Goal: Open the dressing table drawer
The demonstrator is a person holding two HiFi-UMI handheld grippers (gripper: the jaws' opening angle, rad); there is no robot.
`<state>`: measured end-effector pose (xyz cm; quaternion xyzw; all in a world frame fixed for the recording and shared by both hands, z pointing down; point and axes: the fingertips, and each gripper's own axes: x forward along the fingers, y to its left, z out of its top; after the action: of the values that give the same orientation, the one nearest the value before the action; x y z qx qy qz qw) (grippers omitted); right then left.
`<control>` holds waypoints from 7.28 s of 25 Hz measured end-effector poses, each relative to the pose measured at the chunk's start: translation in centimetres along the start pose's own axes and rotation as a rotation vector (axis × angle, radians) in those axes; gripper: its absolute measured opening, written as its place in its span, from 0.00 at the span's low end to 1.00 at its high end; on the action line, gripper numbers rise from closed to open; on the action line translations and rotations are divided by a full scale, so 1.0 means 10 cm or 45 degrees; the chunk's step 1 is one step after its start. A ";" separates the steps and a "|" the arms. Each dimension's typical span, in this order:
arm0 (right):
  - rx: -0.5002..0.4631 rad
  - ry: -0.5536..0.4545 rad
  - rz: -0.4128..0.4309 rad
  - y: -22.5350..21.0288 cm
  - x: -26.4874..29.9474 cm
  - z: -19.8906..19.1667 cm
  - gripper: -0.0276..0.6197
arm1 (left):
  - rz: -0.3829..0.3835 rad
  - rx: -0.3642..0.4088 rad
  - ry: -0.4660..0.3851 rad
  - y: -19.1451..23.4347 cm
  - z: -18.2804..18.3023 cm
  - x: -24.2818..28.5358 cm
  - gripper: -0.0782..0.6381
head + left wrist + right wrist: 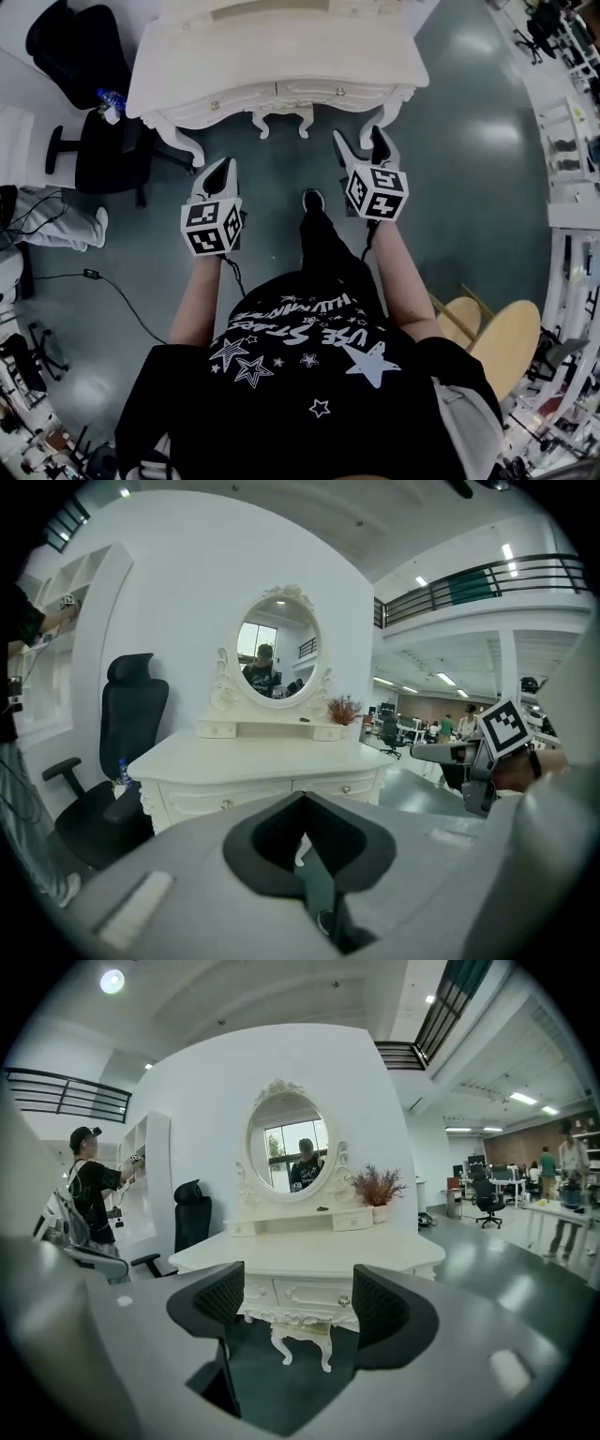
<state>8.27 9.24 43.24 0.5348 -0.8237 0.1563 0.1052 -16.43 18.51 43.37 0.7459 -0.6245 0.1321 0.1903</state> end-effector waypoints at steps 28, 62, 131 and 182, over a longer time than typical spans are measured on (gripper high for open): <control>0.058 0.152 0.021 -1.49 2.51 0.67 0.51 | 0.022 0.049 0.031 -0.06 1.33 2.75 0.11; -0.087 0.383 -0.296 -2.14 4.56 0.71 0.32 | -0.297 0.070 0.157 0.62 1.81 4.98 0.11; -0.160 0.459 -0.278 -2.01 4.11 0.45 0.23 | -0.274 0.053 0.155 0.34 1.63 4.64 0.11; -0.142 0.128 -0.113 -1.60 2.60 0.84 0.08 | -0.031 0.009 0.027 -0.12 1.24 2.86 0.11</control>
<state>12.30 -22.00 46.66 0.5557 -0.8003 0.1320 0.1827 -10.50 -12.07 44.54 0.7528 -0.6128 0.1399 0.1957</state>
